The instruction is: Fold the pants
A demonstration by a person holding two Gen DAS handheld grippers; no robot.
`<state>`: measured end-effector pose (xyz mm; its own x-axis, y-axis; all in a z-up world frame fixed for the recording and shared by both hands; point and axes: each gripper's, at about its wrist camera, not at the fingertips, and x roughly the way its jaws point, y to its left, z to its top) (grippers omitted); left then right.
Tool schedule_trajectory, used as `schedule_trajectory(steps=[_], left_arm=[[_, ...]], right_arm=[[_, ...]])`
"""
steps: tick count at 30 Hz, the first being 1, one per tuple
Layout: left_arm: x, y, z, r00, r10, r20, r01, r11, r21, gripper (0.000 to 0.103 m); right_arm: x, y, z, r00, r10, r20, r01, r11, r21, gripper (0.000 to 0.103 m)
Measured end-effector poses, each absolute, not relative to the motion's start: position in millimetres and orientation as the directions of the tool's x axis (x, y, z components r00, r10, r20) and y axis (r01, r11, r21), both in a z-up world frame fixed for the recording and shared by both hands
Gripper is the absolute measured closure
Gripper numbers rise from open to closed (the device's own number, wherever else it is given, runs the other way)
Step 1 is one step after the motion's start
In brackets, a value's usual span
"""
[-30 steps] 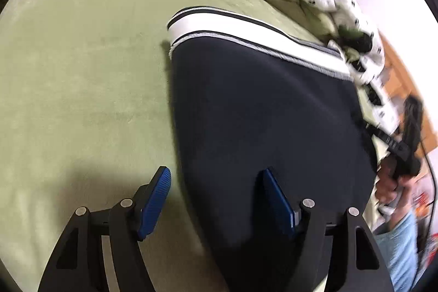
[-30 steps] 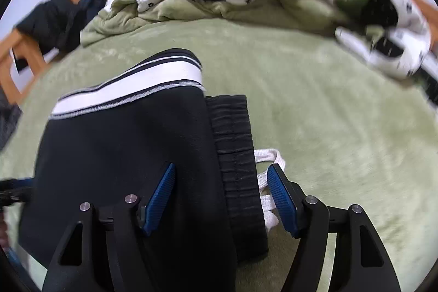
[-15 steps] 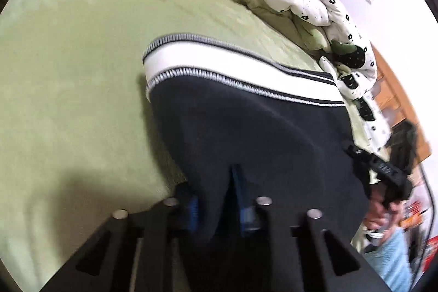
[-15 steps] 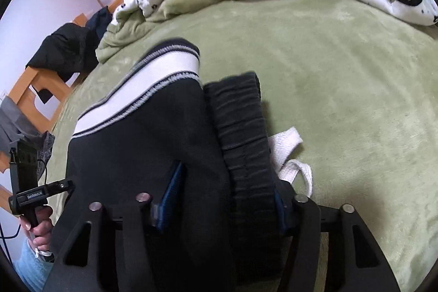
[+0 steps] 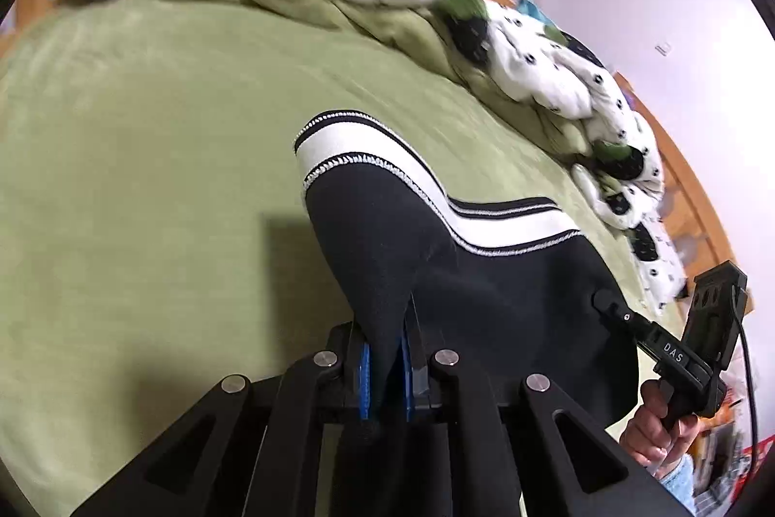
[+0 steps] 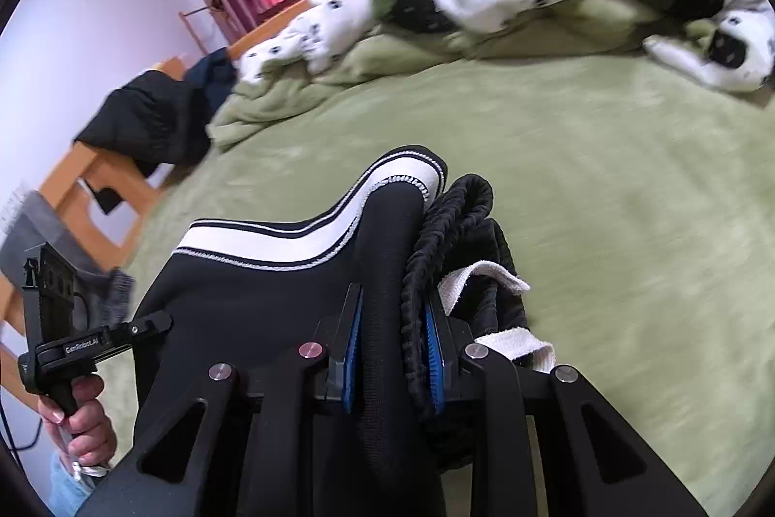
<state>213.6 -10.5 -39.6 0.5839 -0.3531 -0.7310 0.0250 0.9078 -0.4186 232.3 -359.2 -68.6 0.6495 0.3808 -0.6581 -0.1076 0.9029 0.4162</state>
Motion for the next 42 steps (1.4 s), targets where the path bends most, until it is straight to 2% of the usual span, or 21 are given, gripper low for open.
schedule_trajectory(steps=[5,8,11,12,13,15,16,20,23,25,28,34,36,39,40,42], left_arm=[[204.2,47.9,-51.7,0.548,-0.207,-0.811,-0.064,0.956,-0.288,0.093],[205.6,71.6,-86.1,0.507,-0.239,-0.828,-0.113,0.934,-0.339,0.091],[209.1,82.2,-118.2,0.467,-0.231,-0.853,-0.194,0.915,-0.354,0.071],[209.0,79.6,-122.4,0.461,-0.226,-0.858,-0.189,0.920,-0.344,0.068],[208.4,78.2,-123.7,0.465,-0.222,-0.857,-0.171,0.927,-0.333,0.067],[206.4,75.7,-121.0,0.483,-0.176,-0.858,-0.157,0.946,-0.283,0.055],[204.6,74.8,-119.3,0.484,-0.148,-0.862,-0.166,0.952,-0.257,0.053],[192.2,77.1,-110.8,0.496,-0.149,-0.856,-0.165,0.951,-0.262,0.052],[185.8,79.6,-104.7,0.510,-0.144,-0.848,-0.170,0.950,-0.263,0.050],[182.5,83.7,-100.1,0.529,-0.122,-0.840,-0.175,0.953,-0.249,0.049],[183.2,87.2,-96.8,0.549,-0.077,-0.832,-0.197,0.956,-0.218,0.048],[187.5,88.9,-95.2,0.551,-0.003,-0.835,-0.222,0.963,-0.151,0.048],[188.2,88.4,-92.4,0.555,-0.001,-0.832,-0.223,0.963,-0.150,0.048],[186.9,87.2,-88.6,0.562,-0.009,-0.827,-0.215,0.964,-0.157,0.048],[186.7,86.4,-87.5,0.564,-0.009,-0.826,-0.214,0.964,-0.157,0.048],[184.7,84.2,-85.3,0.570,-0.007,-0.822,-0.212,0.965,-0.156,0.048]], right_arm=[[244.2,-294.8,-79.7,0.583,0.498,-0.642,-0.164,0.846,0.507,0.081],[250.3,-262.4,-93.6,0.543,0.504,-0.672,-0.167,0.849,0.502,0.080],[247.3,-243.1,-103.7,0.595,0.357,-0.720,-0.225,0.934,0.278,0.072],[248.0,-241.9,-112.4,0.590,0.318,-0.742,-0.232,0.947,0.222,0.068],[248.4,-243.1,-120.9,0.582,0.296,-0.757,-0.229,0.953,0.197,0.064],[247.0,-247.1,-130.3,0.581,0.290,-0.761,-0.227,0.955,0.191,0.062],[245.5,-246.7,-129.9,0.584,0.286,-0.759,-0.224,0.956,0.188,0.062],[241.9,-236.2,-112.8,0.580,0.223,-0.783,-0.240,0.966,0.097,0.060],[236.0,-239.0,-91.4,0.622,0.197,-0.758,-0.243,0.969,0.052,0.060],[232.1,-247.1,-71.5,0.682,0.208,-0.701,-0.224,0.972,0.070,0.059],[240.4,-254.3,-58.2,0.701,0.256,-0.666,-0.197,0.967,0.165,0.059],[270.8,-231.5,-78.6,0.671,0.239,-0.702,-0.193,0.970,0.146,0.060],[278.2,-221.0,-95.6,0.645,0.201,-0.737,-0.209,0.974,0.083,0.063],[276.5,-208.4,-114.3,0.644,0.167,-0.746,-0.242,0.970,0.009,0.081],[272.8,-205.2,-111.6,0.662,0.156,-0.733,-0.249,0.968,-0.020,0.093],[270.3,-214.1,-100.6,0.655,0.231,-0.719,-0.262,0.963,0.070,0.094]])
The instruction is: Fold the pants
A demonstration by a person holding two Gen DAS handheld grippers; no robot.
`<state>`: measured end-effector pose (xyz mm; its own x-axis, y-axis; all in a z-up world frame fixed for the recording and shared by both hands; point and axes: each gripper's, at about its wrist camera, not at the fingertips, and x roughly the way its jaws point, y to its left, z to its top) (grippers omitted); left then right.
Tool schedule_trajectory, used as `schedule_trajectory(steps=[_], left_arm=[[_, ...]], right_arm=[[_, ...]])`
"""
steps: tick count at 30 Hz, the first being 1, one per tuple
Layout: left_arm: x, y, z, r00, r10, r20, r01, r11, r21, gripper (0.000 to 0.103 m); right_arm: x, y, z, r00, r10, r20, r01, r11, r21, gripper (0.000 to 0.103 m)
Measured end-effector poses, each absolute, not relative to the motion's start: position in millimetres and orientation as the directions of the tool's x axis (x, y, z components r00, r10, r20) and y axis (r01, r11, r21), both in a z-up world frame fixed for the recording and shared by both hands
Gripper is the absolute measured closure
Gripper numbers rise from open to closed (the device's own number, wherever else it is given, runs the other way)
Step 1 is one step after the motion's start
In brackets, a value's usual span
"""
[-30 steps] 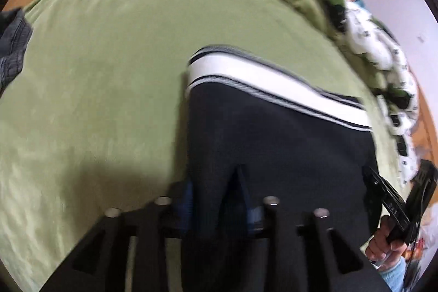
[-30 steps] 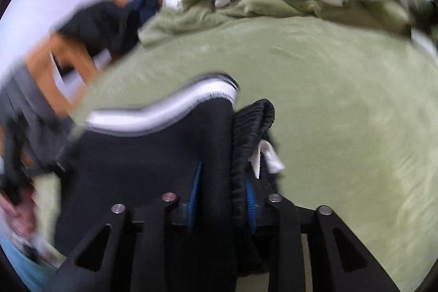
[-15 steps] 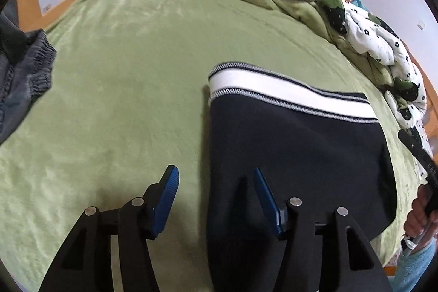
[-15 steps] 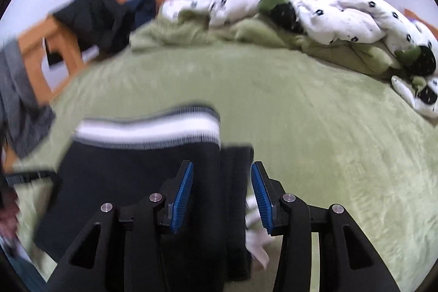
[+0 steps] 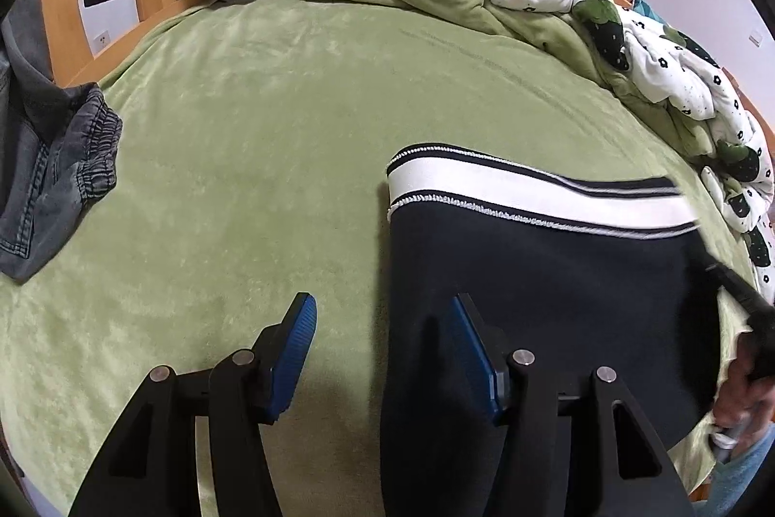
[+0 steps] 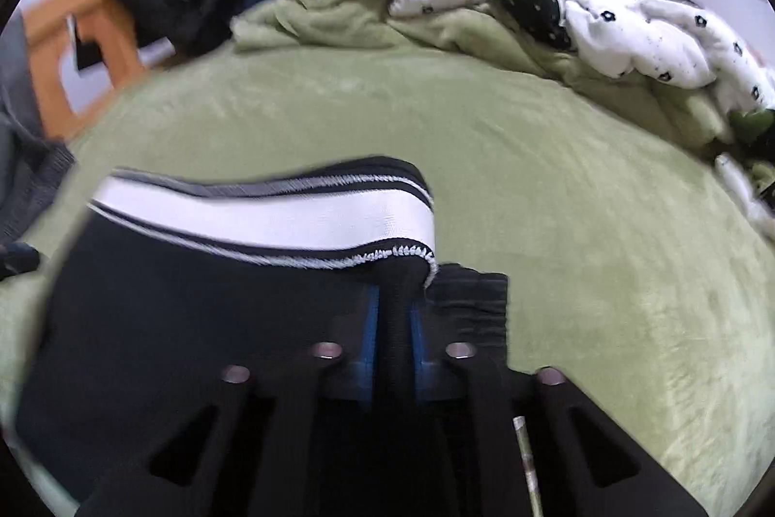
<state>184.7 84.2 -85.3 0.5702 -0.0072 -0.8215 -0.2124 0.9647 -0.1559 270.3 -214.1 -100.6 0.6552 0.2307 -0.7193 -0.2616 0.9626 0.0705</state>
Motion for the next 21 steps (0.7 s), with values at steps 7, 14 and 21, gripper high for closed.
schedule_trajectory(steps=[7,14,21], left_arm=[[177.6,74.8,-84.6,0.573,-0.018,-0.820,-0.174,0.974,-0.143,0.048],[157.9,53.1,-74.0,0.583,-0.093,-0.807,-0.045,0.988,-0.147,0.048],[108.5,20.3,-95.5,0.554,-0.200,-0.808,0.077,0.979,-0.190,0.047]], right_arm=[[249.3,-251.3,-73.1,0.682,0.261,-0.684,-0.242,0.962,0.127,0.094],[263.3,-256.2,-107.1,0.630,0.171,-0.757,-0.164,0.983,0.086,0.086],[198.7,-257.2,-78.5,0.701,0.225,-0.677,-0.220,0.971,0.095,0.086]])
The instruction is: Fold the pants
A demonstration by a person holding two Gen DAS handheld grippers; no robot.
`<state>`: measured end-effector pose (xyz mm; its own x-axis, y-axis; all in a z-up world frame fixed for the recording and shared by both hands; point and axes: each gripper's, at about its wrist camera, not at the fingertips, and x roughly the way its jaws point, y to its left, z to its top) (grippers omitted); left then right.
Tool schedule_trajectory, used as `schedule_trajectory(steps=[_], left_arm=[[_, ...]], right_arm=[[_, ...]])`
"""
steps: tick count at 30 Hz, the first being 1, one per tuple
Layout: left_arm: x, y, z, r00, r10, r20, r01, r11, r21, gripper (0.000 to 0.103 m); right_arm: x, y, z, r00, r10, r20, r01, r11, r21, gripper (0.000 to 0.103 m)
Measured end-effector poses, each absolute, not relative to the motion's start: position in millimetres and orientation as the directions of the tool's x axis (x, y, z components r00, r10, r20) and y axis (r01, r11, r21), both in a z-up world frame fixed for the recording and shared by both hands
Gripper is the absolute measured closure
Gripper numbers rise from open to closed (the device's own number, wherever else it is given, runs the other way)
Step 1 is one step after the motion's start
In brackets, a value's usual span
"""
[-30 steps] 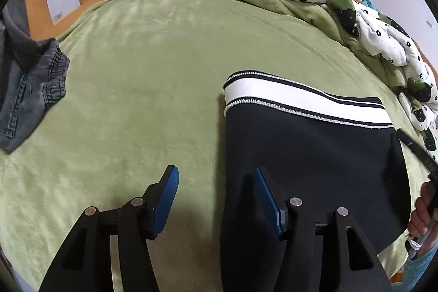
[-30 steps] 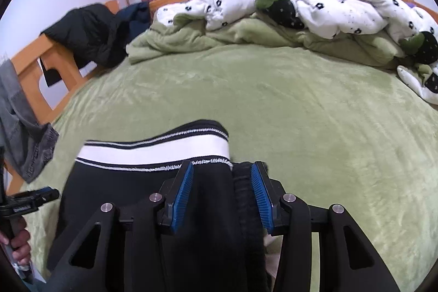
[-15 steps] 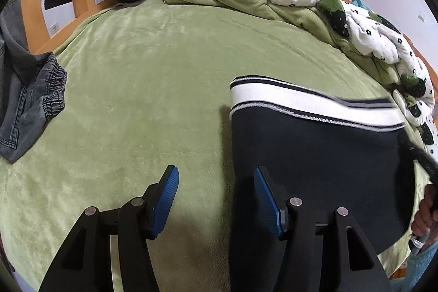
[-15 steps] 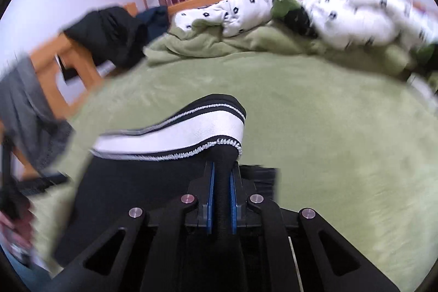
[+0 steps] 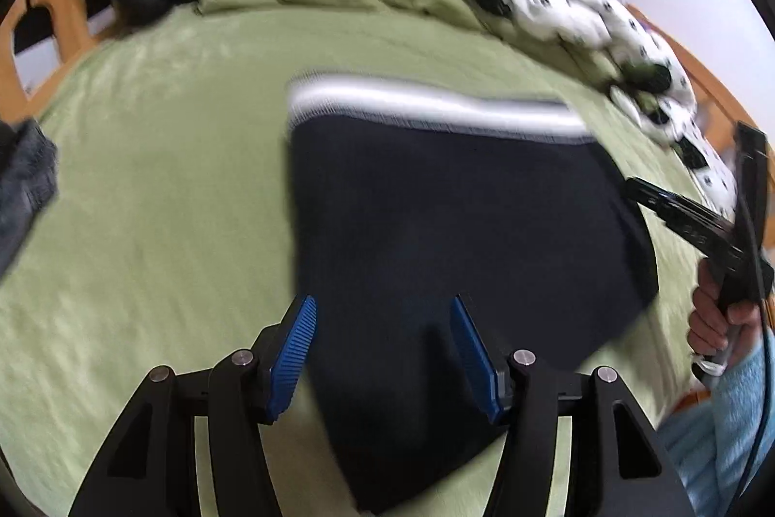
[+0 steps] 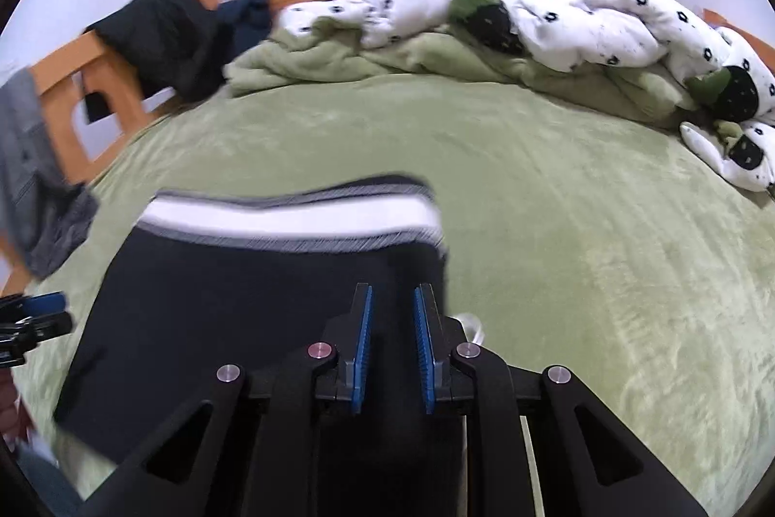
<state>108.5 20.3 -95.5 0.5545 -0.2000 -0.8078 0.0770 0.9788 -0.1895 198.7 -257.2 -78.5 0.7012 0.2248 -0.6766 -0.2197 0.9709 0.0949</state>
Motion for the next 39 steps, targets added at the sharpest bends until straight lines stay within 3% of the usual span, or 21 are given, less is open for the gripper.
schedule_trajectory(steps=[3,5,11,15,20,22,24,27,30,33,36,37,39], left_arm=[[88.3,7.4,-119.0,0.539,-0.129,-0.832,0.057,0.991,-0.117,0.042],[74.6,5.8,-119.4,0.552,-0.109,-0.827,0.050,0.994,-0.098,0.039],[48.4,10.5,-133.1,0.467,-0.179,-0.866,0.027,0.982,-0.188,0.039],[26.8,2.9,-132.0,0.498,-0.103,-0.861,0.071,0.994,-0.078,0.039],[20.4,-0.1,-127.2,0.521,-0.069,-0.851,0.093,0.995,-0.023,0.039],[31.9,-8.3,-134.9,0.494,0.052,-0.868,0.071,0.992,0.100,0.048],[39.3,-8.0,-132.2,0.538,0.062,-0.841,0.052,0.993,0.106,0.083],[44.8,15.3,-120.1,0.595,-0.011,-0.803,-0.056,0.997,-0.055,0.090],[46.1,27.0,-130.8,0.539,-0.091,-0.837,-0.065,0.987,-0.149,0.086],[40.7,27.1,-137.0,0.448,-0.100,-0.888,-0.046,0.990,-0.135,0.082],[27.2,32.6,-114.7,0.472,-0.097,-0.876,-0.044,0.990,-0.134,0.079],[25.0,35.1,-104.7,0.496,-0.094,-0.863,-0.050,0.989,-0.136,0.076],[31.4,37.2,-79.8,0.545,-0.094,-0.833,-0.044,0.989,-0.141,0.055]], right_arm=[[179.0,-251.6,-115.2,0.650,0.189,-0.736,-0.228,0.973,0.049,0.086],[162.3,-256.6,-124.8,0.683,0.182,-0.708,-0.215,0.976,0.043,0.086],[128.3,-264.8,-127.6,0.668,0.177,-0.723,-0.201,0.978,0.055,0.085],[111.7,-259.0,-131.6,0.627,0.205,-0.751,-0.246,0.967,0.059,0.085],[95.0,-270.9,-116.7,0.677,0.247,-0.693,-0.233,0.965,0.117,0.085],[98.3,-271.8,-116.6,0.672,0.259,-0.694,-0.226,0.964,0.141,0.085],[102.6,-271.6,-120.9,0.654,0.262,-0.710,-0.213,0.964,0.160,0.085],[105.9,-267.7,-127.2,0.645,0.247,-0.723,-0.204,0.968,0.149,0.085],[107.4,-265.9,-135.7,0.640,0.235,-0.732,-0.199,0.970,0.138,0.083],[109.9,-267.5,-141.3,0.628,0.241,-0.740,-0.210,0.968,0.137,0.083],[110.0,-270.4,-130.0,0.635,0.263,-0.726,-0.223,0.963,0.154,0.082],[110.4,-272.2,-125.9,0.641,0.266,-0.720,-0.222,0.962,0.158,0.082],[117.2,-273.1,-112.1,0.659,0.271,-0.702,-0.227,0.961,0.158,0.079]])
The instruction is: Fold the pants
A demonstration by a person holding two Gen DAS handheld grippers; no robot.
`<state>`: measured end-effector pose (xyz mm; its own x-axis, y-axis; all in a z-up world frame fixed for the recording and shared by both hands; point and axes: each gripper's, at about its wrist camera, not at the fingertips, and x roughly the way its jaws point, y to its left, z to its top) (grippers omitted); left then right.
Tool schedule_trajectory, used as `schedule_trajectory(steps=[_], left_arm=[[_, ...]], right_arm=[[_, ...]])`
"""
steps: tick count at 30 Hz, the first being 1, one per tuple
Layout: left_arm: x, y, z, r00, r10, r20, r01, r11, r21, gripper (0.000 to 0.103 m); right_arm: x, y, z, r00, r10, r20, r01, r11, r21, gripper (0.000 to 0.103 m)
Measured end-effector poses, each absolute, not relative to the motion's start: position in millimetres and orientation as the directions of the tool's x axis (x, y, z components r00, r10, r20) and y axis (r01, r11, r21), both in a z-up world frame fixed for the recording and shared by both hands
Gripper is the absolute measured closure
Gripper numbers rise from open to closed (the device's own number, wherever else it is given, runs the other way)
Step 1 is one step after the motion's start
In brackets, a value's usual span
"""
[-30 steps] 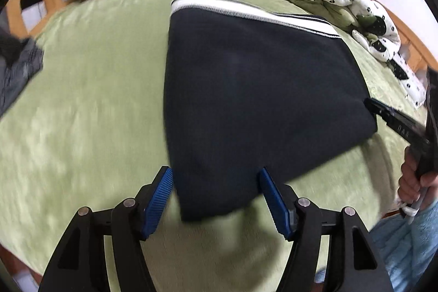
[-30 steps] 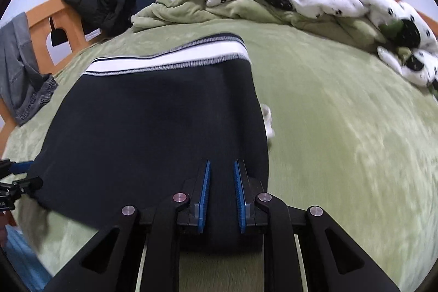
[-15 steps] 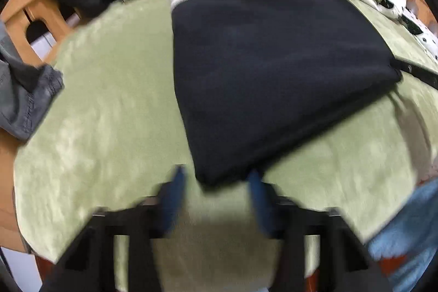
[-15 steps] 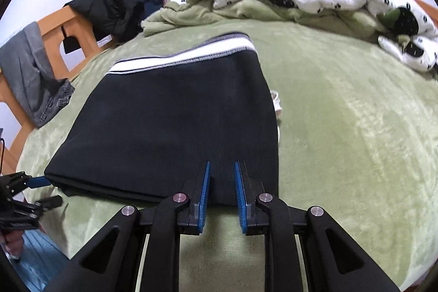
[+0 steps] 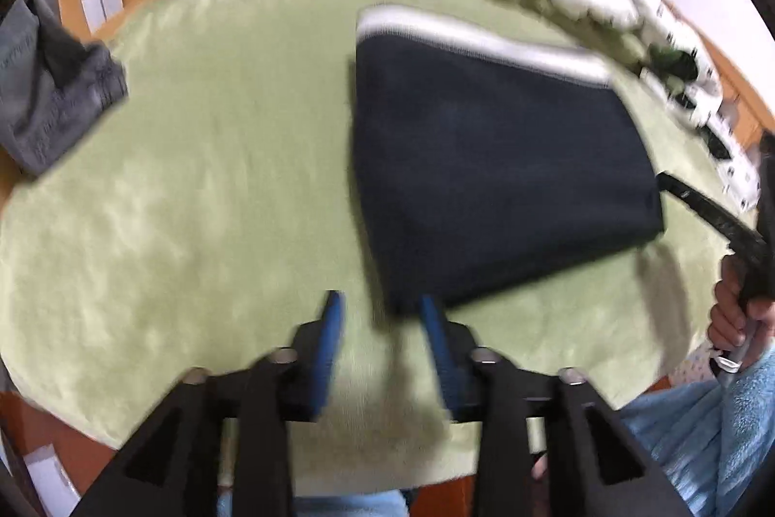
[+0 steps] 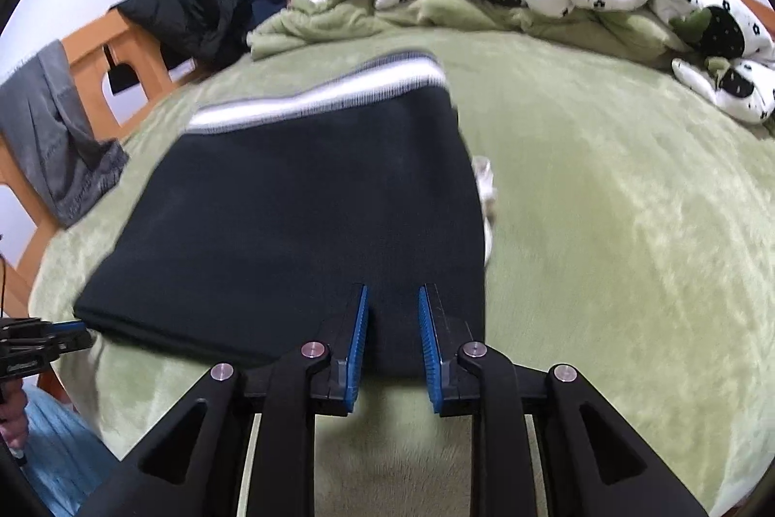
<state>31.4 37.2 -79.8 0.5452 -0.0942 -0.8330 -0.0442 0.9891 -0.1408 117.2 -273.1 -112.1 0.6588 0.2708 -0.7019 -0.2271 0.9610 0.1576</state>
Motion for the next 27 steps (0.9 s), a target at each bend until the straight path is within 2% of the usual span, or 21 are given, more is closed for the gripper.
schedule_trajectory(steps=[2,3,6,9,15,18,19,22,27], left_arm=[[50.3,35.2,-59.7,0.584,-0.113,-0.804,-0.009,0.989,-0.146,0.044],[63.6,31.9,-51.4,0.608,-0.114,-0.786,0.008,0.990,-0.138,0.044],[110.7,16.3,-43.8,0.628,-0.071,-0.775,0.024,0.997,-0.072,0.043],[160.1,8.6,-49.6,0.616,-0.071,-0.784,0.009,0.997,-0.083,0.043],[220.4,-7.0,-80.5,0.611,0.001,-0.792,-0.025,1.000,-0.018,0.043],[231.8,-4.8,-101.2,0.571,0.029,-0.820,-0.062,0.998,-0.008,0.043],[232.4,-4.0,-103.6,0.561,0.027,-0.827,-0.060,0.998,-0.008,0.043],[227.4,-1.2,-102.7,0.566,0.021,-0.824,-0.046,0.999,-0.005,0.043],[211.0,7.4,-109.1,0.526,0.010,-0.850,-0.070,0.997,-0.032,0.041]], right_arm=[[129.8,-268.9,-97.9,0.676,0.266,-0.687,-0.241,0.961,0.136,0.071],[136.4,-266.0,-91.8,0.684,0.262,-0.680,-0.248,0.961,0.121,0.067],[167.1,-255.6,-71.5,0.709,0.258,-0.656,-0.265,0.960,0.091,0.067],[201.6,-244.2,-60.7,0.729,0.264,-0.631,-0.297,0.953,0.057,0.067],[260.5,-238.9,-83.5,0.719,0.273,-0.639,-0.283,0.955,0.090,0.067],[279.5,-238.1,-111.1,0.694,0.200,-0.691,-0.238,0.970,0.042,0.066],[280.8,-240.3,-114.6,0.698,0.191,-0.690,-0.232,0.972,0.034,0.063],[282.1,-253.4,-114.4,0.692,0.218,-0.688,-0.211,0.973,0.097,0.059],[267.2,-269.2,-115.7,0.683,0.214,-0.699,-0.171,0.976,0.131,0.059]])
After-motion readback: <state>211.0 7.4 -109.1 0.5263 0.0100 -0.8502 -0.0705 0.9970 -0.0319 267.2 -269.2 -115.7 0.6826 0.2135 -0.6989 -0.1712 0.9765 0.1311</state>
